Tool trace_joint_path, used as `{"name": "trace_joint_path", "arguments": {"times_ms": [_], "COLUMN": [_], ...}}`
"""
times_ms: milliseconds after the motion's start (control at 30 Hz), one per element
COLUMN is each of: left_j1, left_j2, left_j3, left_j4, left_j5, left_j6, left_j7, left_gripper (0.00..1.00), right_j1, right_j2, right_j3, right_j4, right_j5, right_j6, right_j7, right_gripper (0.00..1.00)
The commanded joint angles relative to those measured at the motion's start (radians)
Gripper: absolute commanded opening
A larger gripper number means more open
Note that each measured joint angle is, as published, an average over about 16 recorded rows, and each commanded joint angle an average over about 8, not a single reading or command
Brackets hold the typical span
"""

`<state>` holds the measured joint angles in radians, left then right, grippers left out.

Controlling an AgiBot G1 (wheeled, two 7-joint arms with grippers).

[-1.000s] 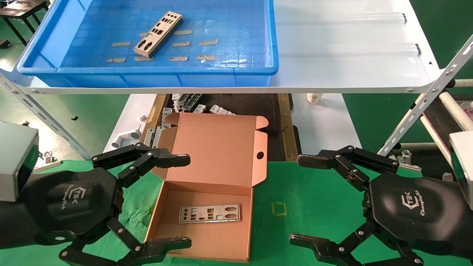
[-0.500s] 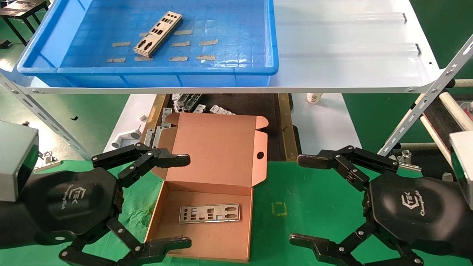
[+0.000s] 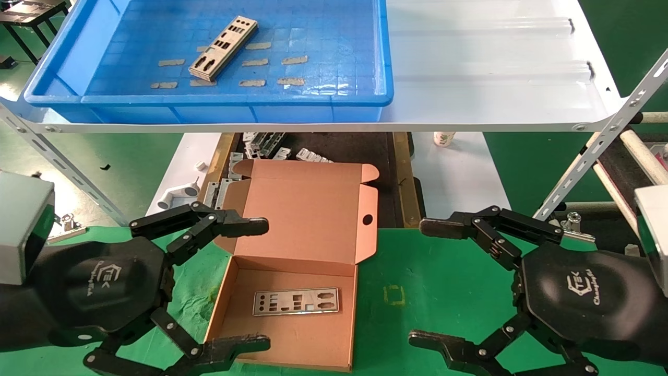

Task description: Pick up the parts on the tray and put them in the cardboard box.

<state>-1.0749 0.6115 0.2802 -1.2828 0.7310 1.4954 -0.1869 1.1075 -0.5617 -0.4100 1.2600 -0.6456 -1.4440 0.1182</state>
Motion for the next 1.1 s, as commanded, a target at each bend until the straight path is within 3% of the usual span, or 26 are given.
{"name": "trace_joint_path", "arguments": {"times_ms": [33,1100], "left_j1": [0.0,0.0], "left_j2": [0.0,0.0], "left_j3": [0.0,0.0], "left_j4": [0.0,0.0], "left_j5": [0.0,0.0], "left_j6": [0.0,0.0], "left_j7": [0.0,0.0], "left_gripper": [1.0,1.0], "right_j1": [0.0,0.0], "right_j2": [0.0,0.0], "right_j3": [0.0,0.0], "right_j4": [0.0,0.0], "right_j5": [0.0,0.0], "right_j6": [0.0,0.0], "right_j7": [0.0,0.0], "right_gripper": [1.0,1.0]}}
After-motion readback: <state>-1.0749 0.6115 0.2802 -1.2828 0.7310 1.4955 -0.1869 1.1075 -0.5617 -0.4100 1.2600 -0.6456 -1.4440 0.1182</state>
